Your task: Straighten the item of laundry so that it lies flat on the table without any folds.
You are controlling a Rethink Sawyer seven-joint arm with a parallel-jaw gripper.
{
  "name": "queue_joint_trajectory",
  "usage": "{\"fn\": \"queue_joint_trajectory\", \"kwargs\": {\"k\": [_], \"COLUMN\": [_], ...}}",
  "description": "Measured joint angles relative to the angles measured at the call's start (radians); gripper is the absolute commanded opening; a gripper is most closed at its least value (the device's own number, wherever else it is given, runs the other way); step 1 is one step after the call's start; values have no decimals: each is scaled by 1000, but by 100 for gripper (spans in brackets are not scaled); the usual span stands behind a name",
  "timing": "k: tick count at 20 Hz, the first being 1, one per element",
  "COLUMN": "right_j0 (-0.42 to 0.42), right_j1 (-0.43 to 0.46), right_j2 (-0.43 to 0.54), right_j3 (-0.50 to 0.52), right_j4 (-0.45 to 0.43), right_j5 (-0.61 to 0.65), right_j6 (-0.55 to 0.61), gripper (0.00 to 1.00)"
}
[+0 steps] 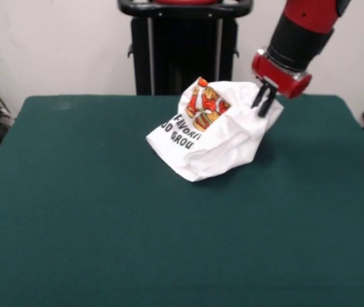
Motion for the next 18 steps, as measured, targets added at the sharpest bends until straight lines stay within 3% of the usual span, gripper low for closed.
{"fn": "queue_joint_trajectory", "kwargs": {"k": [10,18], "right_j0": [-3,66], "right_j1": [-16,-16], "right_j2": [123,50], "right_j3": [61,43], "right_j4": [23,-8], "right_j5": [-26,-23], "right_j6": [0,0], "gripper": [0,0]}}
